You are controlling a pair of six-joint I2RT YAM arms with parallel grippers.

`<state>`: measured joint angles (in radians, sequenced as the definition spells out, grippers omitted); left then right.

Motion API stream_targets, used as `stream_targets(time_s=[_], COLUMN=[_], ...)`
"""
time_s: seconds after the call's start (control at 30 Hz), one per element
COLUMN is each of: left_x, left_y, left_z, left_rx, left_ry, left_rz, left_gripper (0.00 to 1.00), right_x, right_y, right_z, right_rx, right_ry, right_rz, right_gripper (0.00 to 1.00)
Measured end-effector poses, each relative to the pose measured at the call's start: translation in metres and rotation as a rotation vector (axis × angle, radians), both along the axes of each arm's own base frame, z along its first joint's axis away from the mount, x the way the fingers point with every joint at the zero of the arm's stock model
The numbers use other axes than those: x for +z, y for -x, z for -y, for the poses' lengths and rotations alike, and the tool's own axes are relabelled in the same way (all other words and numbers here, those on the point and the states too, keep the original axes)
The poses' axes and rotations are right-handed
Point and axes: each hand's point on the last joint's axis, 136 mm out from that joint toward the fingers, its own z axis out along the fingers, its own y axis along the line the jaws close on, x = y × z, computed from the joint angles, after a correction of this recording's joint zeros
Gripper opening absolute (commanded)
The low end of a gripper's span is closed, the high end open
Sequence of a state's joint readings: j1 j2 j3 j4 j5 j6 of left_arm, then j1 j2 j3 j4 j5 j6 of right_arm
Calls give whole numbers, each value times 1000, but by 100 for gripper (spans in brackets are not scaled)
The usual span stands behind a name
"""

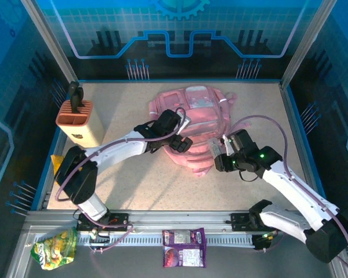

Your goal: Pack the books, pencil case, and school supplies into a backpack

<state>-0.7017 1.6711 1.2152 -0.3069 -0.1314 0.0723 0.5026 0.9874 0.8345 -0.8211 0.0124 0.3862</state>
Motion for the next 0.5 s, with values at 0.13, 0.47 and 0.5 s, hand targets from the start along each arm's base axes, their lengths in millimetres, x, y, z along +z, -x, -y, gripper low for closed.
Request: stream_targets(time_s=[0.13, 0.47, 0.5], left_x=[-14, 1, 6], left_y=[-16, -39, -41], left_z=[8, 17, 17], left_rx=[-25, -49, -48], left_ry=[-63, -101, -100], left_rz=[14, 79, 86], left_gripper=[91, 70, 68], right_x=[2, 1, 0], right_y=[-3, -5, -5], right_z=[-1, -5, -5], right_rx=[-11, -9, -8], right_ry=[-41, -80, -81], right_rz=[-7, -32, -34], right_gripper=[39, 38, 38])
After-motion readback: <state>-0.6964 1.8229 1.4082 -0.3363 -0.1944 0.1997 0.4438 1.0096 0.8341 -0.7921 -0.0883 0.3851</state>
